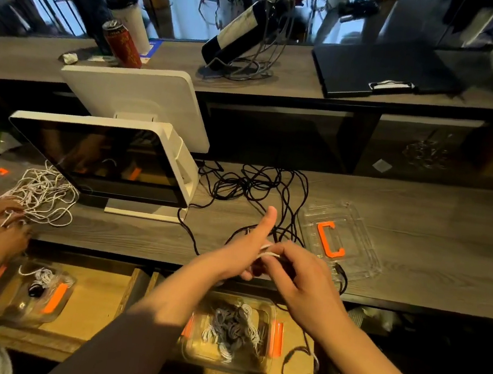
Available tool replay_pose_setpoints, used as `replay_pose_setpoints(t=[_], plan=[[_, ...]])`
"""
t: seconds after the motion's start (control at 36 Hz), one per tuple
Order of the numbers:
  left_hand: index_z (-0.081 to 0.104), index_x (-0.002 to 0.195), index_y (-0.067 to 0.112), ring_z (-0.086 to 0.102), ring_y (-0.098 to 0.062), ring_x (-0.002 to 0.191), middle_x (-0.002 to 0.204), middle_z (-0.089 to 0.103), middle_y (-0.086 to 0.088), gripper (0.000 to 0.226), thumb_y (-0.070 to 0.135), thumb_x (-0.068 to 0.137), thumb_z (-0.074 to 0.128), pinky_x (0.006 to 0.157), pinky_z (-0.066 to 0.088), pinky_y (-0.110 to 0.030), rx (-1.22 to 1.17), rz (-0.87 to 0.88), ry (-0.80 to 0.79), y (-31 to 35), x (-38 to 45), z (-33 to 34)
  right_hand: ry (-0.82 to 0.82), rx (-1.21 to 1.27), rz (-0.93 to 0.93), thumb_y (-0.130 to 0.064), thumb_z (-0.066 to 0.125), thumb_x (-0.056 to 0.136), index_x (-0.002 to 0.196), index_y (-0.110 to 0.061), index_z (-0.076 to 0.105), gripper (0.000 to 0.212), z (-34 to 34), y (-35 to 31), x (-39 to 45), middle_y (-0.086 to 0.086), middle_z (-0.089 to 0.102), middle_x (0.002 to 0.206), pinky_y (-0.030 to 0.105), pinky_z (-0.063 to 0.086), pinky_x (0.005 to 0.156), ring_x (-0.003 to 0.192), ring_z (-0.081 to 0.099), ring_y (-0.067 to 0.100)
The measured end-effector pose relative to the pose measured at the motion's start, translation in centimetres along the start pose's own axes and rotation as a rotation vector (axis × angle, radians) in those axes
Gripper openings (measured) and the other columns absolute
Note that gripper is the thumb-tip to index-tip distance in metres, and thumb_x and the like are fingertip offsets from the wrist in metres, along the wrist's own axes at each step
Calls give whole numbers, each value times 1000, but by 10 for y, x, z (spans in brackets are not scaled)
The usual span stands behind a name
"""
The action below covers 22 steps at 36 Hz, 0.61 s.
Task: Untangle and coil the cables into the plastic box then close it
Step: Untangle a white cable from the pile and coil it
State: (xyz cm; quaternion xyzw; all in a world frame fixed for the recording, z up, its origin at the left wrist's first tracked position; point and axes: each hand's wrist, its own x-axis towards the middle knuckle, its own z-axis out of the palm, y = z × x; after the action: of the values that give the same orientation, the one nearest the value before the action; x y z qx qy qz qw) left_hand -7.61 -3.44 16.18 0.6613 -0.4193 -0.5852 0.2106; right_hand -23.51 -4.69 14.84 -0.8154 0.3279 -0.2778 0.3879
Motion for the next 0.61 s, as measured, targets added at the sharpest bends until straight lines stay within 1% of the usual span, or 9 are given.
replay_pose_setpoints(t=[0.06, 0.14, 0.22, 0.25, 0.31, 0.36, 0.42, 0.5, 0.61], plan=[[55, 78, 19, 42, -5, 54, 66, 51, 5, 87, 91, 78, 7, 51, 34, -17, -63, -38, -95, 2, -6, 0, 71, -35, -2, -36, 64, 92, 92, -23, 67, 14, -5, 4, 3, -18, 60, 79, 13, 40, 65, 75, 57, -2], [59, 87, 27, 43, -1, 48, 71, 55, 1, 78, 89, 82, 13, 44, 33, -12, -83, -73, -239, -2, -11, -1, 167, -76, 42, -48, 70, 79, 74, -23, 58, 29, -11, 10, 8, -15, 49, 63, 14, 34, 56, 61, 49, 3], [57, 100, 27, 38, -3, 51, 71, 55, 2, 66, 88, 79, 40, 43, 30, -9, -145, -48, -417, -7, -14, -5, 152, -48, 69, -51, 66, 75, 71, -20, 60, 32, -15, 13, 7, -11, 55, 62, 23, 41, 54, 60, 51, 9], [55, 104, 27, 39, -3, 53, 72, 55, 3, 57, 80, 84, 49, 43, 31, -9, -143, -29, -456, -8, -15, -7, 141, -25, 70, -50, 65, 75, 71, -19, 61, 31, -16, 13, 6, -10, 56, 62, 23, 40, 54, 60, 51, 10], [53, 109, 23, 41, -3, 54, 74, 56, 4, 35, 55, 94, 56, 44, 34, -10, -112, 1, -498, -9, -17, -8, 117, 39, 82, -48, 72, 75, 71, -20, 64, 30, -18, 13, 7, -11, 55, 61, 17, 36, 54, 61, 51, 10], [60, 106, 19, 41, -4, 56, 74, 57, 5, 24, 42, 100, 55, 47, 35, -12, -32, 20, -489, -7, -21, -7, 86, 91, 100, -46, 74, 74, 73, -24, 66, 24, -21, 14, 8, -13, 58, 66, 19, 38, 55, 62, 52, 10], [65, 116, 15, 40, -5, 56, 72, 57, 5, 32, 40, 105, 48, 48, 35, -13, 28, 19, -442, -7, -23, -5, 58, 93, 105, -47, 73, 76, 77, -27, 68, 21, -23, 16, 8, -14, 60, 72, 25, 44, 58, 64, 55, 11], [61, 133, 7, 38, -5, 54, 70, 59, 3, 48, 42, 107, 40, 50, 34, -15, 54, 9, -384, -6, -27, -5, 36, 88, 119, -51, 70, 78, 81, -27, 70, 25, -27, 21, 6, -9, 63, 73, 34, 50, 61, 66, 58, 14], [59, 133, 11, 41, -4, 53, 67, 61, 7, 48, 43, 108, 33, 57, 36, -20, 17, 46, -279, -8, -29, -5, 30, 95, 152, -51, 67, 81, 80, -27, 69, 24, -26, 28, 3, -3, 64, 72, 42, 51, 61, 67, 60, 16]])
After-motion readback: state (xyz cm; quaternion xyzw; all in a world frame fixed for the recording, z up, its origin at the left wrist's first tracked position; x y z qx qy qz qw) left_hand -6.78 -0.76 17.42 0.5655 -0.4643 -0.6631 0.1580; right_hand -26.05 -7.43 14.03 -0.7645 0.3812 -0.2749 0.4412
